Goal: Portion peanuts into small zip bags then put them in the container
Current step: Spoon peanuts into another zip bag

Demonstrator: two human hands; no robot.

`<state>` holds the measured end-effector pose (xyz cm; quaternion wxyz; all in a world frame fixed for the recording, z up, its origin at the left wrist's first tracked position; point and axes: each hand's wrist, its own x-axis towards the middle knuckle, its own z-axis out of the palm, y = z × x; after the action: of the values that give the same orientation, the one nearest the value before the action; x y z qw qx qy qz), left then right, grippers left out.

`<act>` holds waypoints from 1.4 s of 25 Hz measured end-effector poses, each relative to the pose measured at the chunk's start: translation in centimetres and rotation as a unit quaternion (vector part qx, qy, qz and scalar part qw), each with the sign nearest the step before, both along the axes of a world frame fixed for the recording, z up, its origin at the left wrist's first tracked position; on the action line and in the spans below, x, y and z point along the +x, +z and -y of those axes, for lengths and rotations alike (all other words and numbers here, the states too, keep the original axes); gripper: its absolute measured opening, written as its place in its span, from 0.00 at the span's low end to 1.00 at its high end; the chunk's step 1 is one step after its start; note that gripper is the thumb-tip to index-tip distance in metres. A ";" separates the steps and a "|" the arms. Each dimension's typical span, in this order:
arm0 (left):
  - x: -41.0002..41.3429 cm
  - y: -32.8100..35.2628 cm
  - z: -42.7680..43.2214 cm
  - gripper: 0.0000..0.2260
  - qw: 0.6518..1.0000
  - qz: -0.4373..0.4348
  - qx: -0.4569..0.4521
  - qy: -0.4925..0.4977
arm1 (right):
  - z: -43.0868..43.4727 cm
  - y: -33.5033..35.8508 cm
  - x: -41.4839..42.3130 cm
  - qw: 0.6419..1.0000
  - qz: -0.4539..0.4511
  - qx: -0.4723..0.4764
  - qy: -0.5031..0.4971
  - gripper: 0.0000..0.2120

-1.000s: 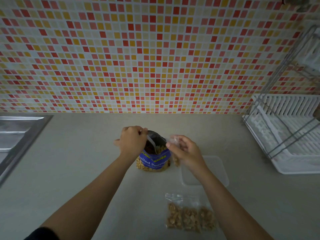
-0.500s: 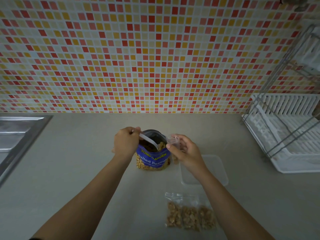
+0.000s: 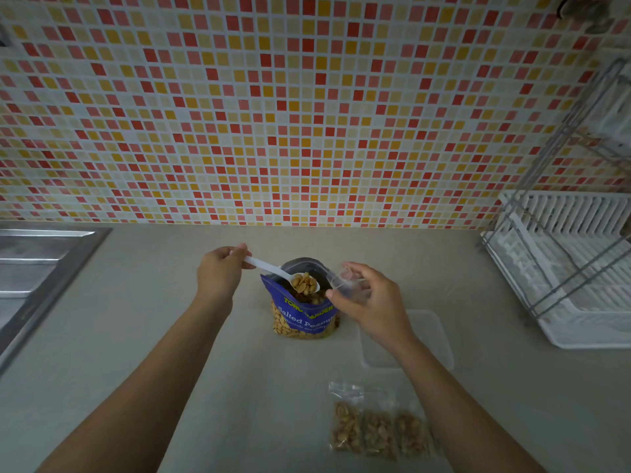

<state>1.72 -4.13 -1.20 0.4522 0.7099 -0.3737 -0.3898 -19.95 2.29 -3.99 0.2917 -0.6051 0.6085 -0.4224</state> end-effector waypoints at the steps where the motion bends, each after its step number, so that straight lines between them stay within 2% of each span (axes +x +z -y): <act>1: 0.4 0.1 0.1 0.13 1.000 -0.005 -0.001 0.003 | 0.0 0.2 0.2 1.000 -0.028 -0.002 0.002 0.27; 5: 1.5 1.4 0.8 0.11 0.999 -0.039 -0.010 0.012 | 0.1 0.7 1.2 0.995 -0.099 -0.011 0.003 0.29; 8: 1.1 3.1 0.6 0.11 0.998 -0.052 -0.044 -0.007 | 0.2 1.1 2.1 0.996 -0.090 -0.025 -0.004 0.27; 9: 0.7 3.7 0.2 0.12 0.997 -0.038 -0.062 -0.020 | 0.2 1.2 2.4 0.997 -0.077 -0.029 -0.007 0.26; 11: -0.3 4.7 -0.8 0.13 0.990 0.043 -0.122 -0.058 | 0.3 1.2 2.9 0.998 -0.051 -0.038 -0.017 0.23; 13: -1.2 5.4 -2.2 0.12 0.955 0.166 -0.224 -0.102 | 0.5 1.0 3.2 0.998 -0.030 -0.039 -0.030 0.23; 15: -1.5 5.5 -3.4 0.14 0.894 0.261 -0.337 -0.139 | 0.6 0.9 3.5 0.999 -0.007 -0.036 -0.038 0.23; 17: -1.5 5.5 -4.1 0.14 0.834 0.322 -0.417 -0.165 | 0.7 0.8 3.8 0.999 0.021 -0.027 -0.040 0.26; 19: -1.2 5.4 -4.3 0.13 0.798 0.354 -0.460 -0.161 | 0.9 0.8 3.9 0.998 0.036 -0.021 -0.040 0.24; 20: -1.0 5.4 -4.2 0.13 0.799 0.350 -0.465 -0.150 | 0.9 0.8 3.9 0.998 0.044 -0.020 -0.039 0.22; 21: -0.7 5.6 -4.2 0.13 0.814 0.329 -0.460 -0.131 | 0.9 0.8 3.9 0.998 0.052 -0.018 -0.038 0.20; 24: 0.4 5.8 -3.5 0.12 0.901 0.202 -0.382 -0.045 | 0.8 1.0 3.3 0.996 0.084 0.001 -0.043 0.17; 27: 0.3 4.2 -2.4 0.11 0.952 0.140 -0.262 -0.073 | 1.0 1.4 2.3 0.991 0.113 0.024 -0.060 0.14; 29: -0.3 1.8 -2.0 0.11 0.961 0.162 -0.187 -0.125 | 1.3 1.9 1.8 0.990 0.121 0.027 -0.062 0.14; 32: -0.8 -1.7 -1.8 0.09 0.961 0.203 -0.131 -0.135 | 1.4 3.1 1.4 0.990 0.128 0.018 -0.059 0.13; 35: -1.0 -2.5 -2.1 0.17 0.964 0.206 -0.108 -0.127 | 1.1 4.0 1.2 0.989 0.139 0.000 -0.053 0.13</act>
<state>0.73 -2.01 -3.70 0.3864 0.6685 -0.5855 -0.2468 -18.77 1.17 0.02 0.3501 -0.5073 0.5934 -0.5176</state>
